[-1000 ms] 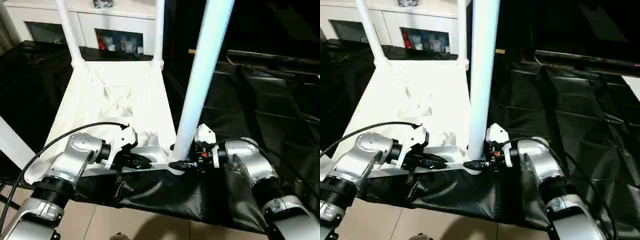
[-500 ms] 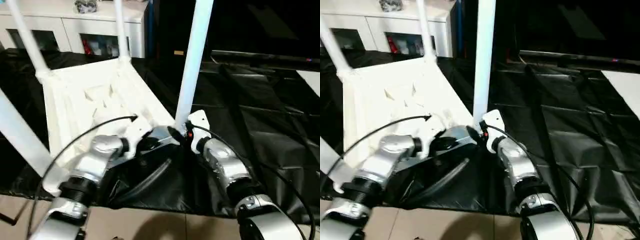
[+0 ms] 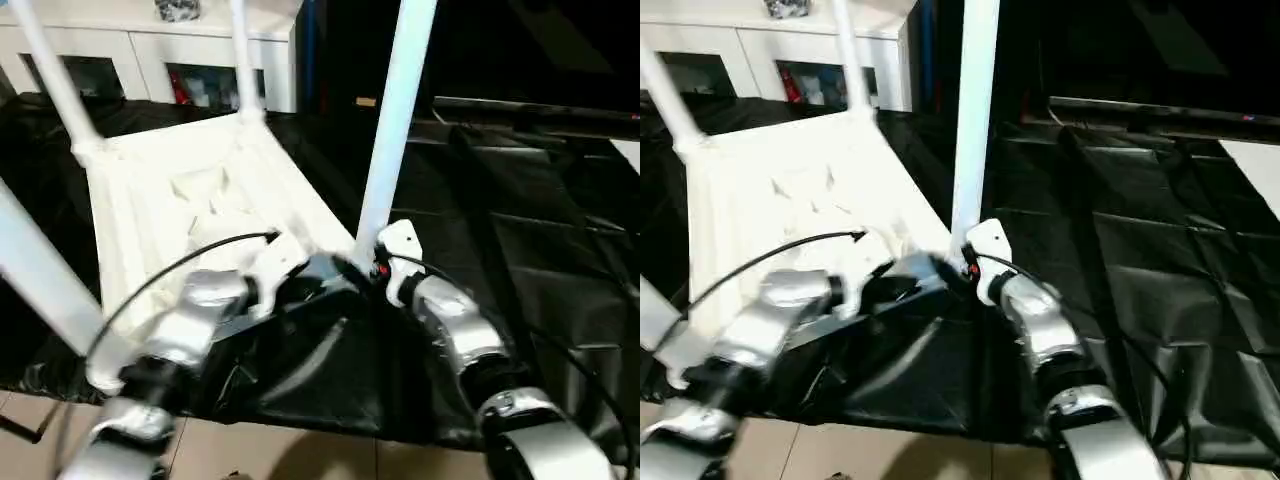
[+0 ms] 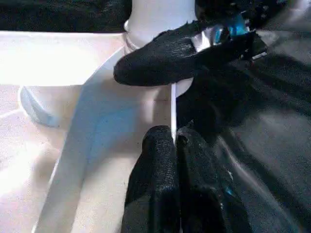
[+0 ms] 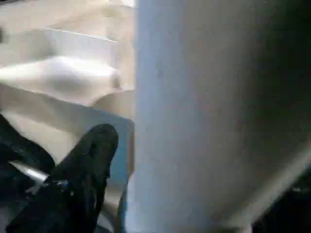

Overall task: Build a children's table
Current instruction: Rotate leg to tighten

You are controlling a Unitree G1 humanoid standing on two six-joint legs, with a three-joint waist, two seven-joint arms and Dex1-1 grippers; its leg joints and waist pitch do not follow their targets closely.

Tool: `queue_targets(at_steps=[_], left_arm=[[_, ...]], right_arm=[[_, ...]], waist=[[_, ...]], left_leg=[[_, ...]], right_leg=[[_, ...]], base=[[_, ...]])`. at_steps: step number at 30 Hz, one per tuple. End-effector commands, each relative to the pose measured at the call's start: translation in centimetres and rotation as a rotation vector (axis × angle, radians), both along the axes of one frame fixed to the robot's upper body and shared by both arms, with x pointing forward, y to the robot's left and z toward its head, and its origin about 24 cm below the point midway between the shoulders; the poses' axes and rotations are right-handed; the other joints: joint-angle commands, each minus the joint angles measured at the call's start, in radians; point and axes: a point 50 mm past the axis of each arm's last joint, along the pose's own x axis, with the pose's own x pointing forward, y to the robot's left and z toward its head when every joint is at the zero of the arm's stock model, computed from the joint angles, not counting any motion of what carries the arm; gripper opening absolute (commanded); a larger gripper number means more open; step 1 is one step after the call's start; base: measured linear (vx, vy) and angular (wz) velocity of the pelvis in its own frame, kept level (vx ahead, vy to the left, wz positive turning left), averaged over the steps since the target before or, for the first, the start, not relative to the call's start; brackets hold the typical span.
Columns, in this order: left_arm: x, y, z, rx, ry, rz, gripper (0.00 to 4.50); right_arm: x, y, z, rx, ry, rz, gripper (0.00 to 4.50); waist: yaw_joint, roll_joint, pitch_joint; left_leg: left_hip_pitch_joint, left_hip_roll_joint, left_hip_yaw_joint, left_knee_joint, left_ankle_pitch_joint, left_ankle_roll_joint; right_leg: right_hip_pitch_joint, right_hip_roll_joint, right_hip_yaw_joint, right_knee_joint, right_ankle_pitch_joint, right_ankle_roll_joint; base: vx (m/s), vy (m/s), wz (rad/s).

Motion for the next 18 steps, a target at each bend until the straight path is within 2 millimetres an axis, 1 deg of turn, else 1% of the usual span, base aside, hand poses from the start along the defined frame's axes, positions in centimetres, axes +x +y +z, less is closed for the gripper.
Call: queue_targets(at_steps=[1,2,3,4,5,6,7,8,9,10,11,13,14,15,18], left_arm=[[-0.9,-2.2,0.6,-0.082,0.007,-0.159,0.00],[-0.9,-1.8,0.6,-0.075,0.010,-0.163,0.00],[-0.9,-1.5,0.6,-0.069,0.013,-0.163,0.00],[-0.9,-1.4,0.6,-0.067,0.015,-0.164,0.00],[-0.8,-0.6,0.5,-0.055,0.022,-0.169,0.00],[-0.8,-0.6,0.5,-0.055,0.022,-0.169,0.00],[-0.8,-0.4,0.6,-0.052,0.030,-0.175,0.00],[-0.9,-0.1,0.6,-0.051,0.039,-0.183,0.00],[-0.9,-0.1,0.6,-0.051,0.039,-0.183,0.00],[-0.9,0.2,0.7,-0.049,0.046,-0.192,0.00],[-0.9,0.7,0.8,-0.034,0.056,-0.210,0.00],[-0.9,1.1,0.8,-0.022,0.058,-0.218,0.00],[-0.9,1.2,0.9,-0.022,0.065,-0.222,0.00],[-0.9,1.3,0.9,-0.021,0.074,-0.230,0.00],[-0.9,1.5,1.0,-0.017,0.081,-0.242,0.00]], right_arm=[[-0.9,0.9,-0.7,-0.030,0.049,0.139,3.72],[-1.0,0.7,-0.7,-0.028,0.055,0.177,3.72],[-1.2,0.4,-0.6,-0.024,0.065,0.216,3.72],[-1.3,0.3,-0.6,-0.023,0.068,0.230,3.72],[-1.7,-0.2,-0.4,-0.025,0.084,0.323,3.72],[-1.7,-0.2,-0.4,-0.025,0.084,0.324,3.72],[-1.9,-0.4,-0.4,-0.028,0.092,0.366,3.72],[-2.2,-0.6,-0.3,-0.028,0.103,0.411,3.72],[-2.2,-0.6,-0.3,-0.028,0.103,0.411,3.72],[-2.4,-0.8,-0.3,-0.026,0.119,0.451,3.72],[-2.9,-1.2,-0.2,-0.027,0.152,0.537,3.72],[-3.2,-1.4,-0.1,-0.031,0.179,0.591,3.38],[-3.3,-1.4,-0.1,-0.031,0.192,0.608,3.38],[-3.4,-1.5,-0.1,-0.032,0.203,0.625,3.35],[-3.6,-1.5,0.0,-0.023,0.227,0.657,3.00]], waist=[[-0.001,0.000,-0.050],[0.000,0.001,-0.050],[0.002,-0.001,-0.049],[0.002,-0.001,-0.049],[0.004,-0.001,-0.049],[0.008,-0.001,-0.050],[0.007,-0.003,-0.050],[0.010,-0.003,-0.050],[0.013,-0.004,-0.051],[0.013,-0.004,-0.051],[0.018,-0.005,-0.051],[0.023,-0.004,-0.051],[0.024,-0.004,-0.051],[0.027,-0.004,-0.050],[0.028,-0.005,-0.050]], left_leg=[[-0.003,0.019,0.004,-0.055,-0.251,0.054],[-0.001,0.020,0.004,-0.055,-0.256,0.053],[0.001,0.021,0.005,-0.054,-0.261,0.055],[0.001,0.021,0.005,-0.054,-0.261,0.055],[0.000,0.022,0.005,-0.054,-0.262,0.055],[-0.001,0.023,0.005,-0.053,-0.249,0.058],[-0.002,0.023,0.006,-0.053,-0.246,0.060],[-0.002,0.023,0.006,-0.052,-0.240,0.061],[-0.002,0.023,0.006,-0.052,-0.234,0.063],[-0.002,0.023,0.006,-0.052,-0.234,0.063],[-0.001,0.023,0.007,-0.051,-0.233,0.067],[0.000,0.024,0.007,-0.050,-0.230,0.072],[0.000,0.024,0.007,-0.051,-0.230,0.072],[0.002,0.025,0.006,-0.052,-0.235,0.064],[0.001,0.026,0.005,-0.054,-0.242,0.055]], right_leg=[[0.051,-0.054,0.043,-0.075,-0.178,-0.212],[0.050,-0.053,0.042,-0.076,-0.180,-0.215],[0.050,-0.053,0.043,-0.075,-0.183,-0.219],[0.050,-0.053,0.043,-0.075,-0.183,-0.219],[0.052,-0.053,0.042,-0.075,-0.189,-0.220],[0.052,-0.054,0.042,-0.072,-0.175,-0.221],[0.052,-0.053,0.042,-0.072,-0.171,-0.223],[0.052,-0.054,0.042,-0.071,-0.168,-0.225],[0.053,-0.055,0.042,-0.071,-0.167,-0.225],[0.053,-0.055,0.042,-0.071,-0.167,-0.225],[0.054,-0.054,0.041,-0.070,-0.174,-0.225],[0.051,-0.054,0.041,-0.070,-0.169,-0.227],[0.051,-0.054,0.041,-0.070,-0.170,-0.227],[0.050,-0.055,0.041,-0.070,-0.179,-0.229],[0.051,-0.056,0.041,-0.071,-0.195,-0.225]], base=[[0.000,0.000,0.00],[0.000,0.000,0.00],[0.000,0.000,0.00],[0.000,0.000,0.00],[0.000,0.000,0.00],[0.000,0.000,0.00],[0.000,0.000,0.00],[0.000,0.000,0.00],[0.000,0.000,0.00],[0.000,0.000,0.00],[0.000,0.000,0.00],[0.000,0.000,0.00],[0.000,0.000,0.00],[0.000,0.000,0.00],[0.000,0.000,0.00]])
